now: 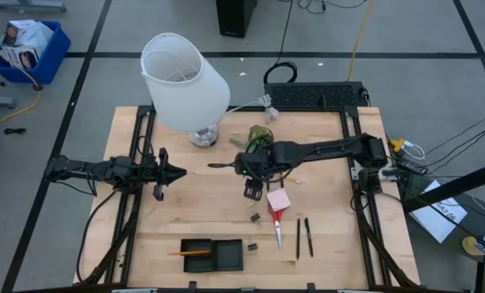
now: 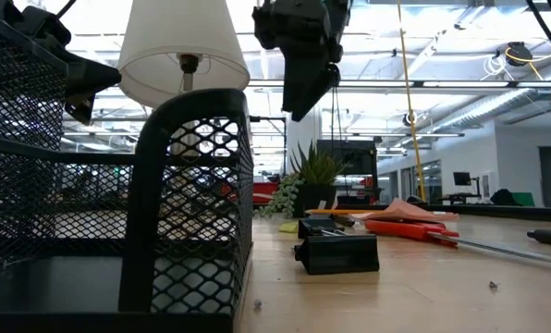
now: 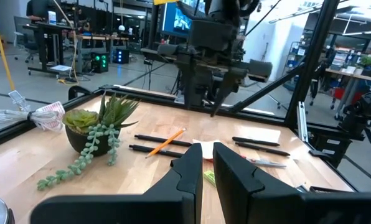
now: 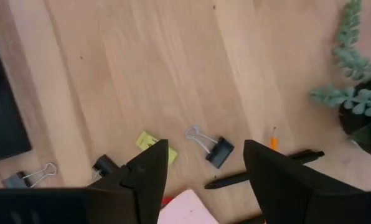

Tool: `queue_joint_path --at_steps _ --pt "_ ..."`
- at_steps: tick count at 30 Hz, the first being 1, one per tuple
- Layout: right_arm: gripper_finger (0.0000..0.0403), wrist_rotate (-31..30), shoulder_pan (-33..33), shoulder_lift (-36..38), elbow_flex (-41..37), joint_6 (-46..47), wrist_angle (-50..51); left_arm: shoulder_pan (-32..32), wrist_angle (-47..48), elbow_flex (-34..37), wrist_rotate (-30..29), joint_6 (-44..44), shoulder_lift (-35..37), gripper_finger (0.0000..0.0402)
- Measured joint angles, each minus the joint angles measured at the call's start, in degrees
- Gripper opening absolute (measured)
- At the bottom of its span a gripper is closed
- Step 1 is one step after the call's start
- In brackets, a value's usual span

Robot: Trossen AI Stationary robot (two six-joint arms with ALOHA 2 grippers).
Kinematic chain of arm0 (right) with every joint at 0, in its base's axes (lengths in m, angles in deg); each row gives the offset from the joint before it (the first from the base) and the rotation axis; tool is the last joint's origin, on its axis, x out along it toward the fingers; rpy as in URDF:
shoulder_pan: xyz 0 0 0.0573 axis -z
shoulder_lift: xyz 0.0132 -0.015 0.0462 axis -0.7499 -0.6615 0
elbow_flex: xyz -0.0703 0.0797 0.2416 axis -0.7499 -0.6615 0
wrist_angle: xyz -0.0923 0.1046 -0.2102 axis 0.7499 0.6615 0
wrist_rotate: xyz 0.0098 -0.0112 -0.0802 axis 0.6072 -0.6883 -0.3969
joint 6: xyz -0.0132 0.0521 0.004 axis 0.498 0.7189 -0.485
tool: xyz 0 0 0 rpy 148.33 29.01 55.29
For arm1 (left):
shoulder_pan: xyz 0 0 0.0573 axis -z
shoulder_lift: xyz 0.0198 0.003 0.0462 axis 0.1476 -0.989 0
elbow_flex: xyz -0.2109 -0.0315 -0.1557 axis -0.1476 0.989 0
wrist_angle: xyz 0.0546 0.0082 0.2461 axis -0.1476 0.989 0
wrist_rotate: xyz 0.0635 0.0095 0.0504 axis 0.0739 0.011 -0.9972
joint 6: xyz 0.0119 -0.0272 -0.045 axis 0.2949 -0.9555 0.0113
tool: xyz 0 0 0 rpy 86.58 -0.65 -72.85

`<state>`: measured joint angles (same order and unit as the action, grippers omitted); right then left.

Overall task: Pick and place office supplies into organizer
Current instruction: Put the yellow pencil into the mesh desk organizer

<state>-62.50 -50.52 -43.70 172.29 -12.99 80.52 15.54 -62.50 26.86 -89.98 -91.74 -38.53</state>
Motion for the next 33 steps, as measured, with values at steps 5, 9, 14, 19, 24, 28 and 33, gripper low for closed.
queue_joint_path --at_steps 5,9,14,19,24,28,33 --pt "0.0204 -0.29 2.12 -0.13 -2.48 -1.71 -1.26 0.0 0.01 0.0 0.0 0.0 0.0 0.0042" --pt "0.0205 -0.03 4.26 -0.13 -6.38 -2.81 -1.08 0.0 -0.01 0.0 0.0 -0.01 -0.01 0.0042" --pt "0.02 1.18 6.57 -0.18 -10.72 -3.63 -1.33 0.0 -0.01 0.0 0.0 0.0 -0.01 0.0042" --pt "0.0202 1.57 8.49 -0.13 -13.42 -4.07 -2.07 0.0 -0.01 0.0 0.0 0.0 0.0 0.0042" --pt "0.0219 1.45 9.13 -0.13 -15.29 -6.35 -8.86 0.0 0.01 0.0 0.0 0.0 0.0 0.0042" --pt "0.0227 1.77 8.99 -0.13 -16.14 -7.06 -11.14 0.0 -0.01 0.0 0.0 0.0 -0.01 0.0042" --pt "0.0227 1.67 9.06 -0.13 -18.86 -7.11 -12.69 0.0 0.0 0.0 0.0 0.0 0.0 0.0042"
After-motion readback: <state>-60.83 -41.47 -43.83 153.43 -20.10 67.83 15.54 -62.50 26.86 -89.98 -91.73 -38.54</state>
